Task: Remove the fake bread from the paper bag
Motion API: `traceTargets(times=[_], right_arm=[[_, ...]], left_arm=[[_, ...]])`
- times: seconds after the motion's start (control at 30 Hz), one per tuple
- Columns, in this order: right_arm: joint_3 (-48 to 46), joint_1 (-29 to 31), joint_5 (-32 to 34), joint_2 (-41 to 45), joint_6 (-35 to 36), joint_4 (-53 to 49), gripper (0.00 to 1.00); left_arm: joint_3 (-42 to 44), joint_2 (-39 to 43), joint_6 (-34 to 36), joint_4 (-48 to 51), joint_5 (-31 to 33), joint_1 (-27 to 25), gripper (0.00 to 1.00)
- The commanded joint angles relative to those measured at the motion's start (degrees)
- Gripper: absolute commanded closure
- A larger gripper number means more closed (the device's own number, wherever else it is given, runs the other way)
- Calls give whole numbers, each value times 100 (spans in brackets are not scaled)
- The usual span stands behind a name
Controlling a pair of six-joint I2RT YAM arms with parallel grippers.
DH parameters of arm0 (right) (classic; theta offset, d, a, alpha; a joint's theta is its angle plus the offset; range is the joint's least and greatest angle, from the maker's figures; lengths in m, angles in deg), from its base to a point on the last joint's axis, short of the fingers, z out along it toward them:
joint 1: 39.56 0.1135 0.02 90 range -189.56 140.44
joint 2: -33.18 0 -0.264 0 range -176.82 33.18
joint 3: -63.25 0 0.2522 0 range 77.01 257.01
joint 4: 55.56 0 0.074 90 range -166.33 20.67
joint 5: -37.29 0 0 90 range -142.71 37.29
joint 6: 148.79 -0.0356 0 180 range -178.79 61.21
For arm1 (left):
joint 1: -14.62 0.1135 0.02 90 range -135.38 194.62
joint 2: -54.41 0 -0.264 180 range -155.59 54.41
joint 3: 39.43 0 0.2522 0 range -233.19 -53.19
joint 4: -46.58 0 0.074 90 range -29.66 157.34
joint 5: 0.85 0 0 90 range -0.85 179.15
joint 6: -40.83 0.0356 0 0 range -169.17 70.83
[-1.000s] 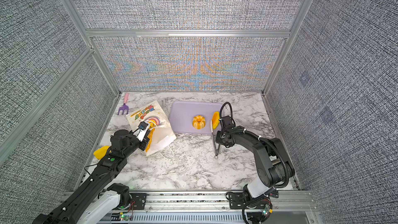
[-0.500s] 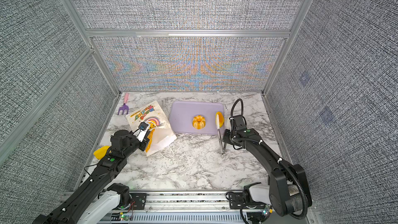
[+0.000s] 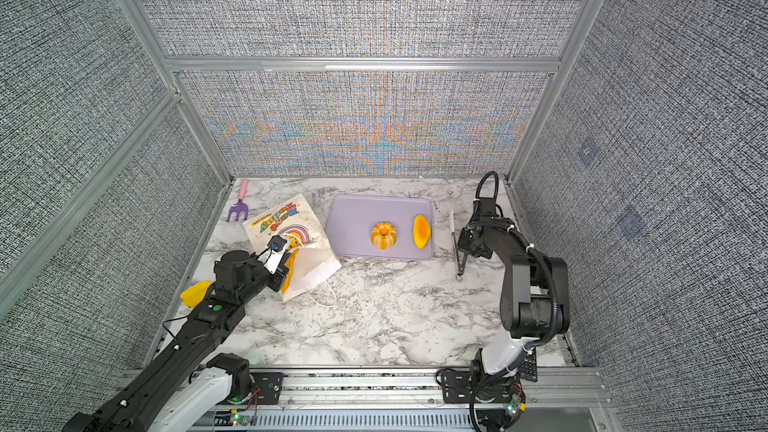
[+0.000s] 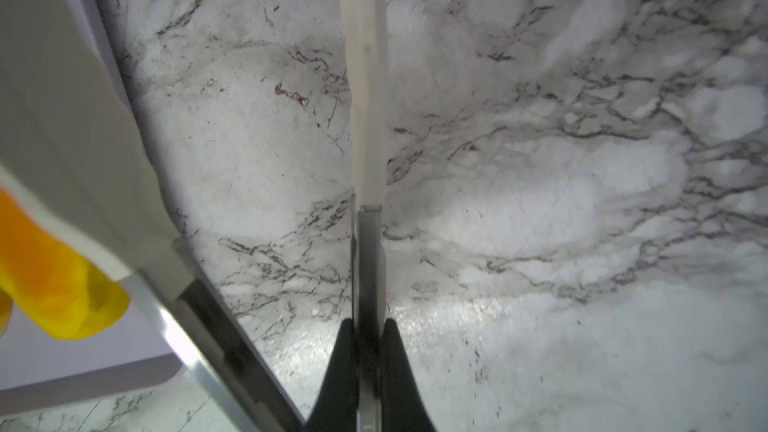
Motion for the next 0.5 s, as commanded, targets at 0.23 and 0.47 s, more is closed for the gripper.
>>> traceTargets(times=[0.23, 0.47], right_arm=[[-817, -1, -279, 835, -275, 279, 11], [-1155, 249, -296, 790, -385, 548, 1]], left_arm=[[-36, -36, -16, 34, 25, -21, 100], [-36, -44, -16, 58, 83, -23, 100]])
